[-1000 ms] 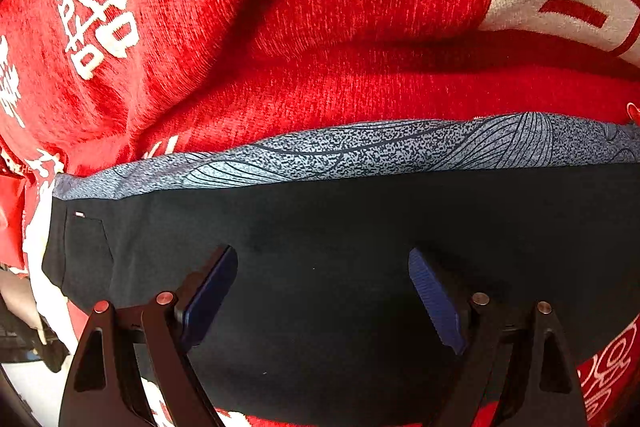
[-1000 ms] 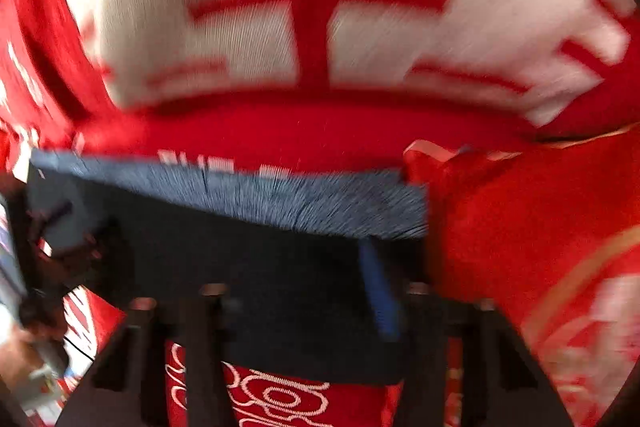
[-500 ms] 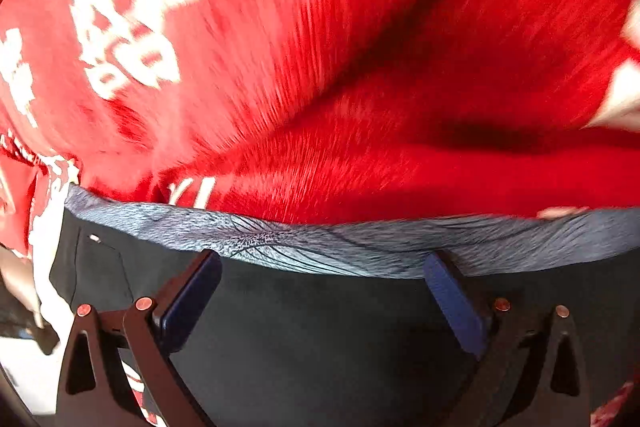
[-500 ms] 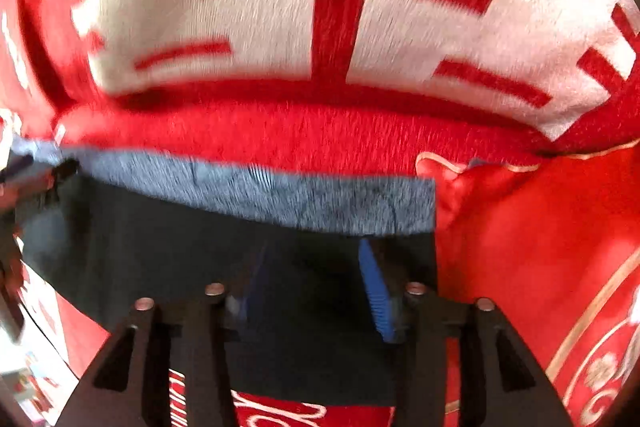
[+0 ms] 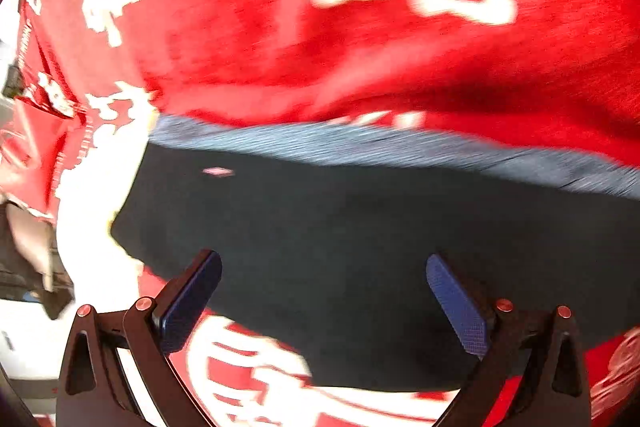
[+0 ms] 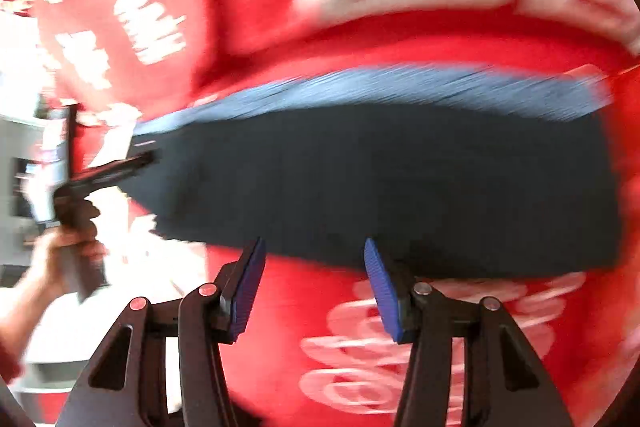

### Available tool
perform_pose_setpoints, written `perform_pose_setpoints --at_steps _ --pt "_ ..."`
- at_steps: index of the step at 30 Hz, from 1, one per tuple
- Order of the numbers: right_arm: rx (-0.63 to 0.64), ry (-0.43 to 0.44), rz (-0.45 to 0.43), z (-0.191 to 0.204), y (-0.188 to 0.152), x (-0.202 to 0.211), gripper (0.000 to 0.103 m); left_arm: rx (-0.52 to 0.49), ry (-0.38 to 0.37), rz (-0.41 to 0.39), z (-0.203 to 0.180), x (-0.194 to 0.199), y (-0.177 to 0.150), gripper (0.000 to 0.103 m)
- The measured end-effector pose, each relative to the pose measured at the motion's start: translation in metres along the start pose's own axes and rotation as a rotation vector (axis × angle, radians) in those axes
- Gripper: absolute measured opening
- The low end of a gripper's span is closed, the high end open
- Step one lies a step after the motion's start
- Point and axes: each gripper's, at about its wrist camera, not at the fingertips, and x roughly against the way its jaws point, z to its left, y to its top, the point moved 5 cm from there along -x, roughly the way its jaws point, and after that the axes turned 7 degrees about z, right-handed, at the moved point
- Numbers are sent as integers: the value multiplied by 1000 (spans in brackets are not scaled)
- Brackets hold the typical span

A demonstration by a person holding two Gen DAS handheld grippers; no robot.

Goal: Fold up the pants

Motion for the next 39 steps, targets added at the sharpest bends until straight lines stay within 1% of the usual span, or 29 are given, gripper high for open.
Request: perform_pose_setpoints --at_steps 1,3,4,5,7,9,10,12,14,17,20,22,23,24,26,27,28,29,30,32,33,35,36,37,38,39 --pt "0 48 9 20 -8 -15 56 -18 34 1 15 -8 -2 103" --pt "-11 150 25 66 -19 -60 56 -33 43 12 38 -25 -7 103" --pt "-23 182 26 74 -23 -71 56 -34 34 22 47 -39 -9 103" --pt "-51 235 30 89 -24 -90 56 -35 25 29 55 -47 -11 103" --pt "-114 313 40 119 -23 -133 56 -46 -10 28 61 -56 -17 103" --pt "-153 339 41 140 -18 -168 56 -83 -36 29 62 -70 -20 103" --pt "-168 327 37 146 -16 -185 56 -95 -44 31 61 -77 -23 103" --pt "-222 316 11 149 -15 -200 56 -128 -72 28 56 -80 -30 103" --pt "-265 332 -18 143 -14 -196 56 -161 -92 12 48 -73 -33 103" --pt "-286 317 -62 142 -8 -191 56 -198 -109 -18 43 -70 -37 103" --pt "-342 316 -80 131 4 -182 55 -184 -126 -11 41 -69 -36 103" --pt "-389 316 -87 124 2 -183 47 -162 -153 -23 39 -62 -36 103" --pt "-397 293 -90 125 1 -183 35 -161 -157 -31 42 -64 -33 103" --pt "-380 238 -98 126 3 -180 19 -169 -152 -40 40 -63 -32 103" --pt "-332 188 -110 130 6 -177 14 -200 -140 -31 35 -67 -37 103" --pt "-314 167 -125 131 3 -174 12 -240 -135 -22 27 -69 -47 103" --pt "-314 149 -129 130 -4 -175 11 -278 -116 -29 20 -70 -57 103" --pt "-325 133 -128 127 -12 -178 9 -296 -76 -78 17 -67 -66 103" --pt "-334 126 -126 124 -19 -180 8 -305 -43 -144 15 -61 -75 103" --pt "-352 140 -121 119 -29 -182 8 -309 -27 -161 14 -59 -80 103" --pt "-346 132 -108 119 -32 -182 8 -298 -36 -139 15 -59 -78 103" --pt "-326 85 -65 121 -35 -179 11 -277 -75 -78 19 -55 -73 103" --pt "-316 63 -53 119 -39 -172 15 -269 -104 -81 19 -47 -70 103" --pt "-304 28 -63 114 -41 -159 17 -264 -122 -95 20 -40 -67 103" --pt "-292 -2 -80 110 -42 -149 23 -259 -145 -122 17 -28 -63 103" --pt "-274 -45 -107 103 -41 -134 32 -260 -164 -137 13 -20 -60 103"
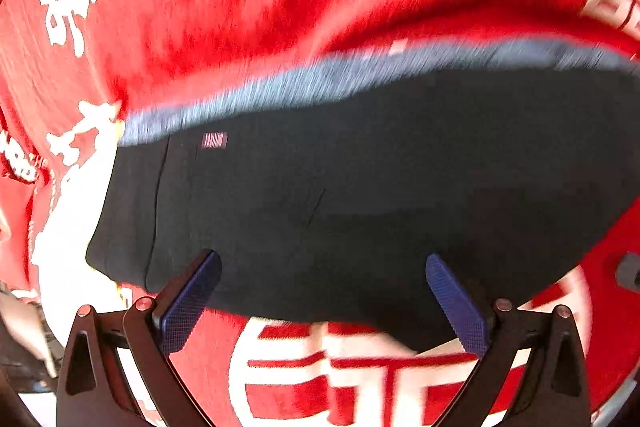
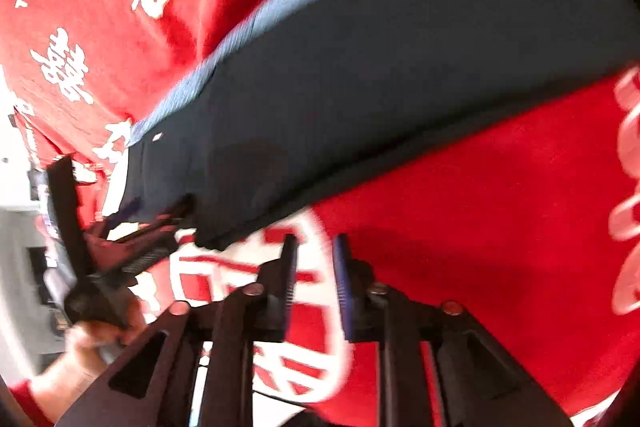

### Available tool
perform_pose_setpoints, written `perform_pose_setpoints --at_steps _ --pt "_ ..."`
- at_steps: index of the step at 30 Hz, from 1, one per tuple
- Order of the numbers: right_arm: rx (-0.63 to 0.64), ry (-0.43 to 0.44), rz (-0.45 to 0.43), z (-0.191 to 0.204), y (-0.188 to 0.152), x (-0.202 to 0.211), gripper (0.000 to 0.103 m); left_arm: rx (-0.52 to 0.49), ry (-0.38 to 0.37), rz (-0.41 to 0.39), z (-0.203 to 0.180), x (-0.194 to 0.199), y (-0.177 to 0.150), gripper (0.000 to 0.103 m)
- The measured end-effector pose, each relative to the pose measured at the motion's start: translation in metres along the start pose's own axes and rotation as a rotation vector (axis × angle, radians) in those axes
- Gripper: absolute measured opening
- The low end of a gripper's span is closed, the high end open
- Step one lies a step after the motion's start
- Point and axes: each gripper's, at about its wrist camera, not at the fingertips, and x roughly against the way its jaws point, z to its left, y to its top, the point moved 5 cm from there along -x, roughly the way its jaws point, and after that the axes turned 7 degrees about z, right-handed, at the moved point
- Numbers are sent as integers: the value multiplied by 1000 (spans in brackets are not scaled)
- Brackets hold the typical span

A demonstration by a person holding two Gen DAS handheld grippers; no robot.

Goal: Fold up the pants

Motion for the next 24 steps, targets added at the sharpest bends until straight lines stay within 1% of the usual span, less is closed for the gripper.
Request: perform_pose_setpoints --at_steps 1,2,3,5,7,8,9,10,11,12,13,14,16,17,18,20,22,24 --pt "15 -34 -32 -5 7 12 38 -3 -22 -13 -9 6 7 103" --pt "28 -67 -66 -10 16 22 48 -5 -32 -18 -16 7 12 103" --pt "42 -98 -104 -15 28 33 50 -9 -39 -21 -27 7 19 103" --pt "70 -161 -145 -21 50 45 50 -20 -48 -10 -48 0 27 103" --pt "99 -237 -168 -34 69 48 50 -32 -52 6 -67 -6 27 103" --pt "110 -277 -161 -41 73 46 50 -45 -42 18 -75 -13 24 103" --pt "113 -336 -132 -56 76 40 48 -48 -29 8 -81 -16 21 103" --pt "108 -362 -109 -70 76 36 45 -31 -26 -22 -83 -12 19 103" --pt "115 -320 -129 -74 75 40 42 -24 -21 -19 -83 -11 18 103" --pt "109 -307 -150 -79 74 50 42 -25 -17 -1 -83 -9 19 103" --pt "94 -336 -169 -87 73 61 42 -29 -10 18 -83 -7 22 103" --pt "80 -338 -189 -94 72 70 42 -33 -8 29 -85 -2 28 103" --pt "25 -344 -232 -112 77 91 45 -26 -23 -18 -90 13 46 103" --pt "6 -371 -246 -121 82 99 45 -24 -26 -35 -93 18 56 103" --pt "-7 -417 -263 -133 89 109 46 -20 -31 -46 -100 21 69 103" --pt "-28 -472 -264 -153 104 119 48 7 -31 -45 -112 20 89 103" --pt "-50 -496 -260 -170 121 127 48 22 -35 -37 -130 15 109 103" --pt "-35 -504 -264 -178 141 134 48 18 -3 -49 -146 11 124 103"
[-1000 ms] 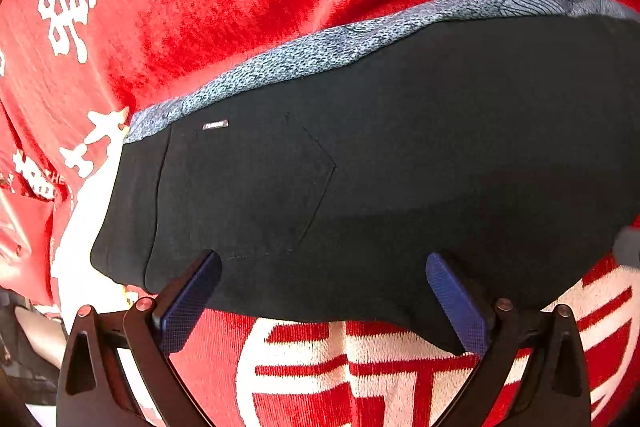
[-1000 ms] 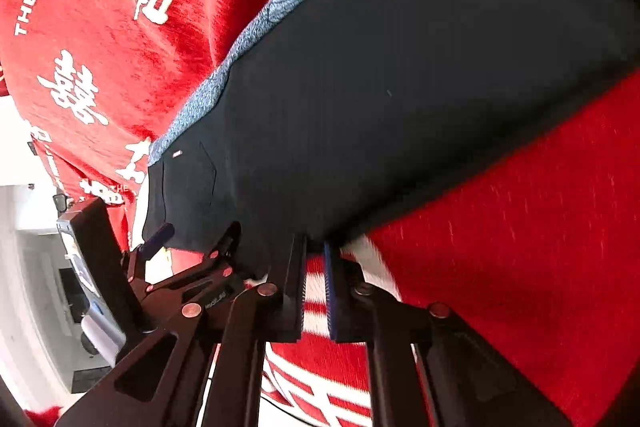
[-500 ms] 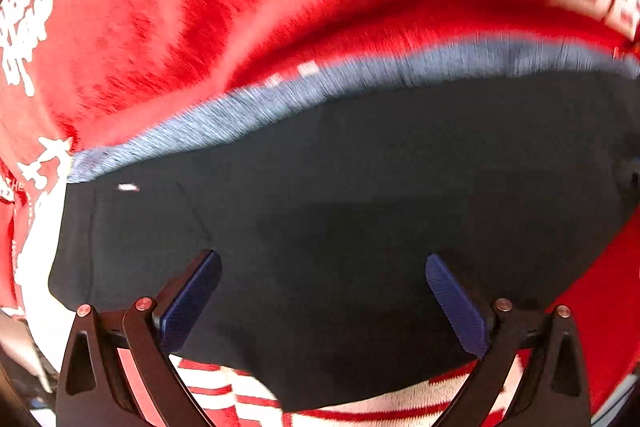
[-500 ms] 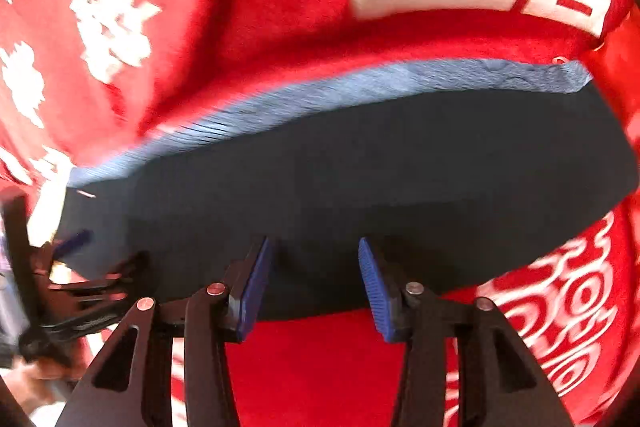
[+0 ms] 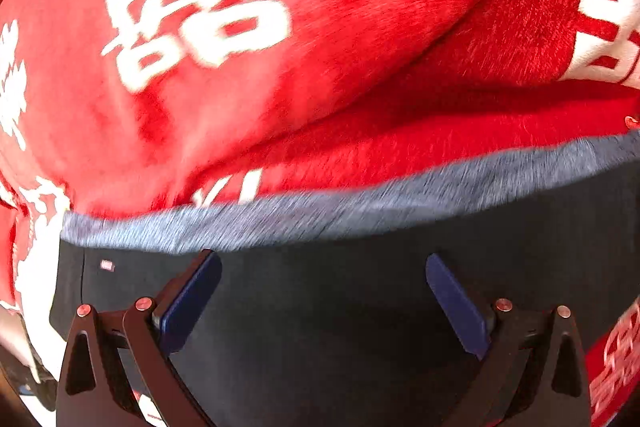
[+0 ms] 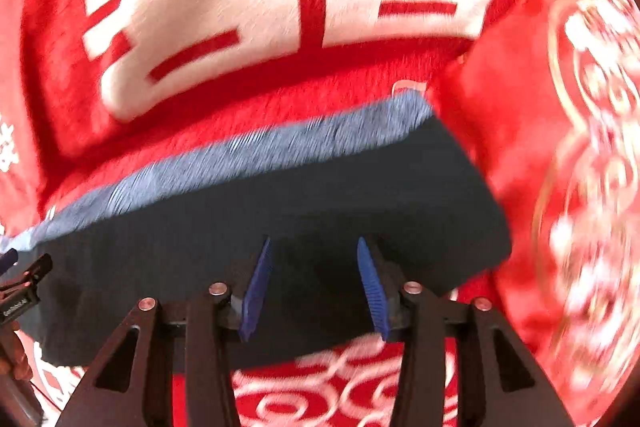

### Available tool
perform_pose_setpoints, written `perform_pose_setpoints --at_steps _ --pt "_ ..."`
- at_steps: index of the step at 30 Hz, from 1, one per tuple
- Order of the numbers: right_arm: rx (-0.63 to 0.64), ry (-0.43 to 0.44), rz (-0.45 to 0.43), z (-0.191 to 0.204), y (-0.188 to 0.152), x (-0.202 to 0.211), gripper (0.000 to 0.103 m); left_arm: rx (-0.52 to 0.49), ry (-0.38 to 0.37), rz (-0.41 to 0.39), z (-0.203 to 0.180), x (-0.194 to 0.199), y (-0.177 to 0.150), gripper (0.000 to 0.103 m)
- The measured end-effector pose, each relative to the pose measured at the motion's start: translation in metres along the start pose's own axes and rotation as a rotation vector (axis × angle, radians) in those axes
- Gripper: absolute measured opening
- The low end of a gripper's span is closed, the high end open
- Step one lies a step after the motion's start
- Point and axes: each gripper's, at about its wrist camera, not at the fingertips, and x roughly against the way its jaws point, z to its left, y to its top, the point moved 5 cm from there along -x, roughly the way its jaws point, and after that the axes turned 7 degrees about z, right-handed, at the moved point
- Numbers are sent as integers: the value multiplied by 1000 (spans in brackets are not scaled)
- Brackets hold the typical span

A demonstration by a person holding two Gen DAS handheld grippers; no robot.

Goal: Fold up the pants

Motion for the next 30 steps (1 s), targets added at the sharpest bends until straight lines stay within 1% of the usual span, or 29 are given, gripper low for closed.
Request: perform_pose_setpoints --at_steps 2,3,5,6,7,8,9,11,13,15,16,17,18,19,21,23,24,25,26,27,28,30 --pt "18 29 -2 2 16 -5 48 25 5 0 -7 -6 9 103" --pt "28 39 -3 -6 24 -10 48 43 5 10 -7 -13 14 103" --pt "44 29 4 -4 39 -25 48 52 22 44 -6 -30 17 103" --pt "44 8 29 -9 45 -39 48 63 12 30 -6 -33 18 103" --pt "43 9 24 -13 50 -46 48 68 7 11 -6 -32 17 103" --pt "50 9 1 -11 54 -49 48 60 4 5 -8 -32 17 103" --pt "65 -10 -11 -13 60 -52 49 54 -2 -1 -8 -31 17 103" --pt "83 -25 -14 -15 67 -54 51 71 -25 23 2 -34 16 103" --pt "80 -29 9 -16 73 -52 51 98 -24 70 10 -34 20 103" --pt "56 -33 21 -15 74 -43 54 73 -3 83 7 -19 19 103" --pt "47 -22 19 -17 73 -36 55 54 -11 78 1 -10 16 103" --pt "38 -2 16 -15 66 -28 56 40 -19 74 -6 -1 14 103" --pt "31 16 15 -28 54 -14 57 18 -41 69 -16 11 7 103" --pt "27 24 15 -28 45 -6 58 5 -59 67 -23 21 1 103" --pt "35 40 15 -26 17 8 64 -37 -92 63 -45 32 -14 103" --pt "47 47 37 -19 -9 8 70 -78 -93 77 -67 30 -29 103" --pt "58 38 66 -17 -23 0 73 -94 -84 106 -76 22 -37 103" --pt "64 20 105 -19 -34 -14 73 -85 -79 125 -80 15 -44 103" --pt "62 19 113 -17 -43 -22 75 -54 -88 102 -79 16 -44 103" --pt "58 32 81 -23 -48 -20 77 -30 -103 97 -76 16 -44 103" --pt "51 52 69 -23 -48 -18 78 -32 -108 100 -76 17 -47 103" --pt "28 71 85 -25 -51 -15 78 -49 -116 97 -74 16 -47 103"
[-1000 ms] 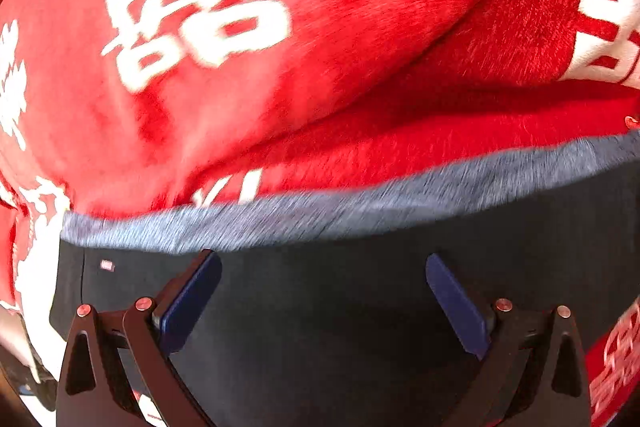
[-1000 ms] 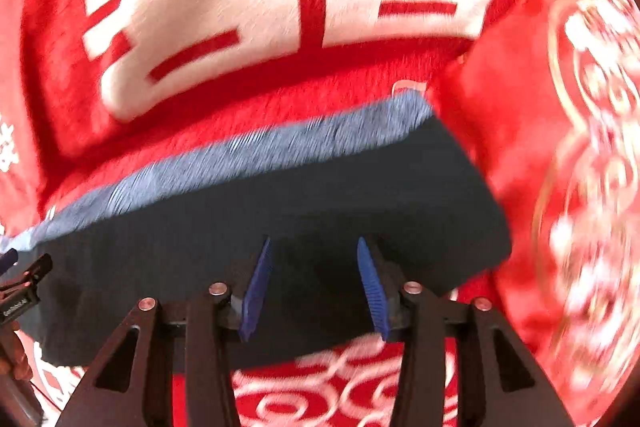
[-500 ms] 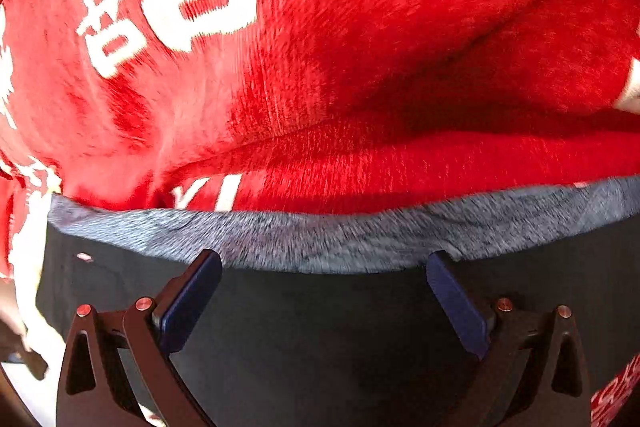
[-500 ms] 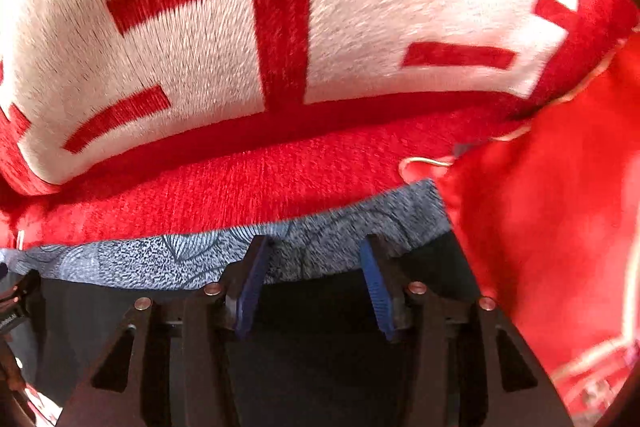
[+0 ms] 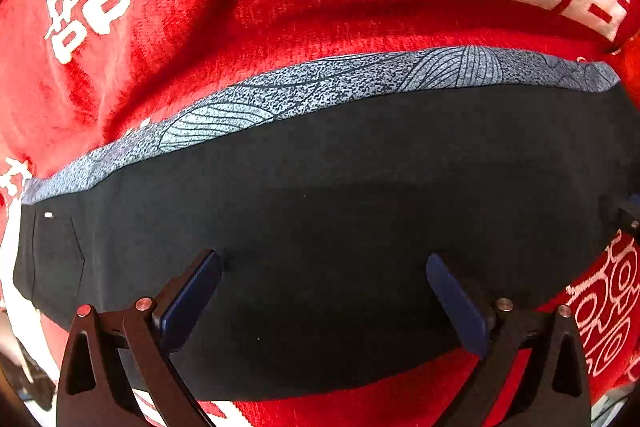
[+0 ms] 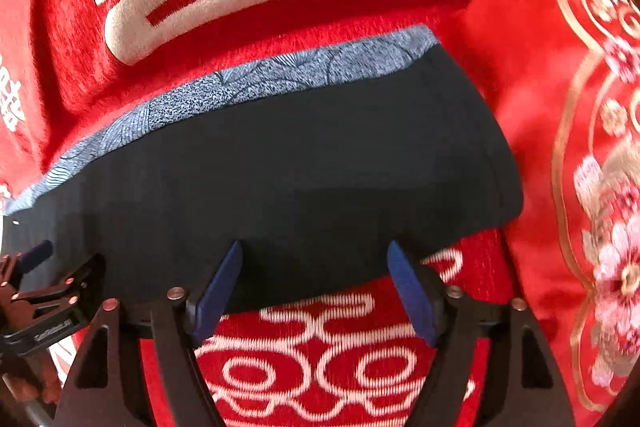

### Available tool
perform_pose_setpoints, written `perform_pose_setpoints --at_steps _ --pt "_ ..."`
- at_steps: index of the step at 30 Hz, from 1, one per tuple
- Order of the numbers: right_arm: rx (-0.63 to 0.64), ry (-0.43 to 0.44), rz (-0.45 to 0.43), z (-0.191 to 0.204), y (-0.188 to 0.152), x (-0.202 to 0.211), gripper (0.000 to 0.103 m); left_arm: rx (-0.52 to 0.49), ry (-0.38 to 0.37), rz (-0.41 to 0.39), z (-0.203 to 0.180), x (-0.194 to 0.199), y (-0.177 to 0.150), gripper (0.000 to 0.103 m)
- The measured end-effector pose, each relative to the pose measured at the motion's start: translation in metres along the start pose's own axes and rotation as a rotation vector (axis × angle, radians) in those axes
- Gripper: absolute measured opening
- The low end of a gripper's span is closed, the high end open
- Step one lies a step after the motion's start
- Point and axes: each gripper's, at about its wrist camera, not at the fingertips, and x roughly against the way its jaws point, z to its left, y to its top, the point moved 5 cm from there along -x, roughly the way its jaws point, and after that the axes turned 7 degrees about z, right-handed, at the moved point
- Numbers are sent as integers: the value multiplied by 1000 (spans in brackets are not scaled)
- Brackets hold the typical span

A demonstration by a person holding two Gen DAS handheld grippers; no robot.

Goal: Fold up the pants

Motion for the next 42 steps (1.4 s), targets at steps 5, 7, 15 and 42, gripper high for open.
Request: perform_pose_setpoints --at_steps 5,7,15,42 --pt "-104 122 23 -16 -24 21 78 13 4 27 0 -6 0 103" --pt "-147 167 27 -21 -35 27 78 28 6 36 1 -6 0 103" --pt "-215 239 45 -37 -75 17 78 37 27 31 -9 -11 3 103" --pt "-534 632 -216 -118 -71 28 78 13 17 -49 -41 24 9 103"
